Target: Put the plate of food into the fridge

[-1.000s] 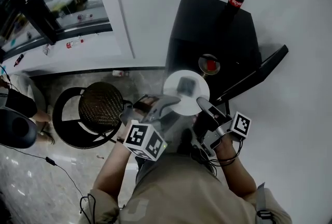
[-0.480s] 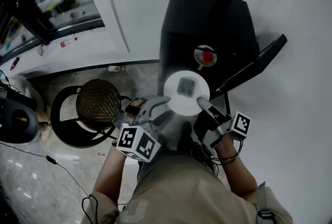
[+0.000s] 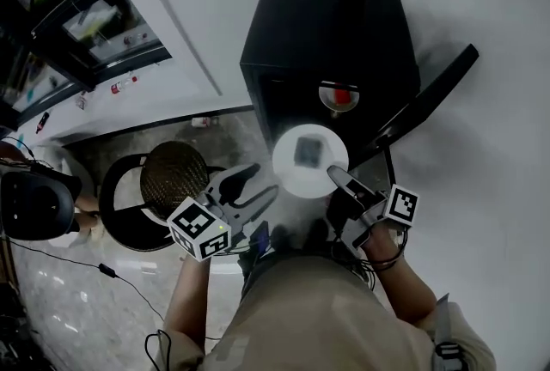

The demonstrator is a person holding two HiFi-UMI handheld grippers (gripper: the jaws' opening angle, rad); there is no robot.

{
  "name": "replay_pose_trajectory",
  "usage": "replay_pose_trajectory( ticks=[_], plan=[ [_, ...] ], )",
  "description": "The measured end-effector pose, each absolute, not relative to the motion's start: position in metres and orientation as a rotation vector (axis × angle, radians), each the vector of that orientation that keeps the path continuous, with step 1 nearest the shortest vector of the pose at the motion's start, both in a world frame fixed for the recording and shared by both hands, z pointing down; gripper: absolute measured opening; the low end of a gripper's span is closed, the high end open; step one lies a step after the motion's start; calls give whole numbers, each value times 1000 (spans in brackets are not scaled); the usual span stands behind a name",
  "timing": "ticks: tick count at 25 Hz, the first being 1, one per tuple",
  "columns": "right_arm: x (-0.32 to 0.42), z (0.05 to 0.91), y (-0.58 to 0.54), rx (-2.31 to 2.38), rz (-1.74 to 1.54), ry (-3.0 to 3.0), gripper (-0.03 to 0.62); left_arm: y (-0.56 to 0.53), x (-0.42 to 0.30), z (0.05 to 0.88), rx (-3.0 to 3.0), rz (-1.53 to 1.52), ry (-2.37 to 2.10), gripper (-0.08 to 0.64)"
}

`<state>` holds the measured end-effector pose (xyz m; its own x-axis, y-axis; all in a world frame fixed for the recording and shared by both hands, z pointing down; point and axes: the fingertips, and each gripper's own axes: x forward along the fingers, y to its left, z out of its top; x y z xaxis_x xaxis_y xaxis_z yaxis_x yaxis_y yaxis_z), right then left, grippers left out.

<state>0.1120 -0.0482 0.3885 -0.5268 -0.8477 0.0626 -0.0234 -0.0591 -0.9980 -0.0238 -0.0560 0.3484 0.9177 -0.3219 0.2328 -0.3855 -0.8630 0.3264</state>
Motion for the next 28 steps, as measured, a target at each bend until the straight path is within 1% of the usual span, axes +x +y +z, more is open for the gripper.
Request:
replay_pose_trajectory(
  ticks=[3, 12, 18, 19, 22, 28],
  plan=[
    [122, 388, -50, -914, -1671, 1610, 52, -60, -3, 355, 2590, 145, -498, 216],
    [150, 383, -51, -813, -1652, 1756, 52, -54, 49, 366, 2376, -4, -417, 219],
    [156, 393, -50, -765, -1699, 1756, 52, -45, 68, 373, 2312, -12, -394, 219],
    [157, 394, -50, -759, -1702, 1758, 52, -45, 68, 374, 2301, -16, -404, 214],
    [160, 397, -49, -763, -1699, 1787, 52, -45, 67, 383, 2250, -35, -433, 148],
    [163, 409, -50, -814, -1695, 1834, 52, -46, 69, 400, 2156, -77, -450, 120]
  ],
)
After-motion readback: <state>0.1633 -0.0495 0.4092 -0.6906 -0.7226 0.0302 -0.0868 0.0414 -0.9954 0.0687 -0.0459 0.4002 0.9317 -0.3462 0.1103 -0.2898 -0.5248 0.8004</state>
